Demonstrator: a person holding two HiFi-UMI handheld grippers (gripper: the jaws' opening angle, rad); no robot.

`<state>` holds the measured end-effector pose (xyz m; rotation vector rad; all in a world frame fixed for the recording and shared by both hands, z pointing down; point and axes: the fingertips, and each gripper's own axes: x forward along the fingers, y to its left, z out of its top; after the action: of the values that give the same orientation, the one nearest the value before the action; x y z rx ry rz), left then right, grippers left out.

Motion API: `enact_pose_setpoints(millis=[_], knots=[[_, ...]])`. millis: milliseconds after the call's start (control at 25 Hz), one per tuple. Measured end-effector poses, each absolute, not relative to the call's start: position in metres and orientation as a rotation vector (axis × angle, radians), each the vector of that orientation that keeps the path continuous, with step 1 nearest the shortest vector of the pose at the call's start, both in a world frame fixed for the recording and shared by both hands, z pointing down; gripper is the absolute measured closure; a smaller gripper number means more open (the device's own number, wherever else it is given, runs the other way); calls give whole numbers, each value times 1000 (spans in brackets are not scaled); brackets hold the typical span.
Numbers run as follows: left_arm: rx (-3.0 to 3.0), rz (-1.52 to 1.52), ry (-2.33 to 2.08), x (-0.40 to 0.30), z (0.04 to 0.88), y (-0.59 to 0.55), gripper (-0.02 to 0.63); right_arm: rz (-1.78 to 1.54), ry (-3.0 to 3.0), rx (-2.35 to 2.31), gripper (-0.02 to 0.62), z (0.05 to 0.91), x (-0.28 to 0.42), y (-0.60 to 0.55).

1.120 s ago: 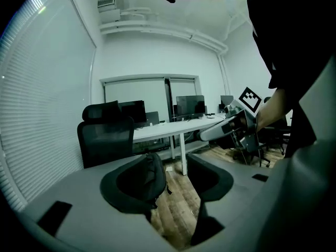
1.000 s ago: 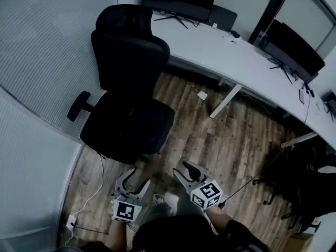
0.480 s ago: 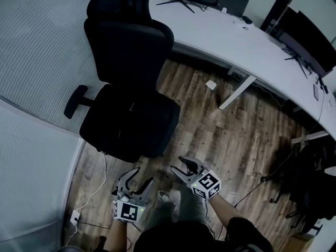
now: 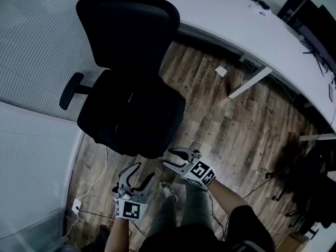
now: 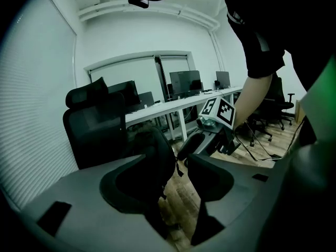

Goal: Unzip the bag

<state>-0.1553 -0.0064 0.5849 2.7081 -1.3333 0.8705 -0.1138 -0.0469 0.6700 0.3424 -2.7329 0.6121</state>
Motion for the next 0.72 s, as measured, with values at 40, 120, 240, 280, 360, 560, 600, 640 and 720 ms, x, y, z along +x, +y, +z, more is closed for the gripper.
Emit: enact_pose_setpoints(millis=[40, 120, 240, 280, 360, 560, 600, 640, 720], knots=[[2704, 872, -1331, -156, 589, -9, 368, 604, -2737, 307, 414, 676, -120, -48], [2699, 881, -1326, -157, 597, -11, 367, 583, -2750, 244, 414, 683, -131, -49], [2690, 894, -1314, -156, 605, -10, 367, 553, -2774, 158, 414, 691, -140, -49], [2688, 898, -1311, -156, 607, -9, 367, 550, -2781, 132, 414, 693, -141, -48], [2685, 898, -1308, -157, 611, -7, 367, 547, -2796, 98, 414, 698, -141, -48], [2690, 928, -1293, -159, 617, -5, 367, 527, -2813, 70, 486, 701, -137, -51], [2700, 938, -1288, -158, 616, -6, 367, 528, -2806, 64, 512, 702, -136, -50], [2700, 936, -1290, -156, 617, -6, 367, 536, -2798, 54, 524, 702, -134, -48], [2676, 911, -1299, -152, 622, -5, 367, 567, -2785, 34, 537, 703, -128, -45]])
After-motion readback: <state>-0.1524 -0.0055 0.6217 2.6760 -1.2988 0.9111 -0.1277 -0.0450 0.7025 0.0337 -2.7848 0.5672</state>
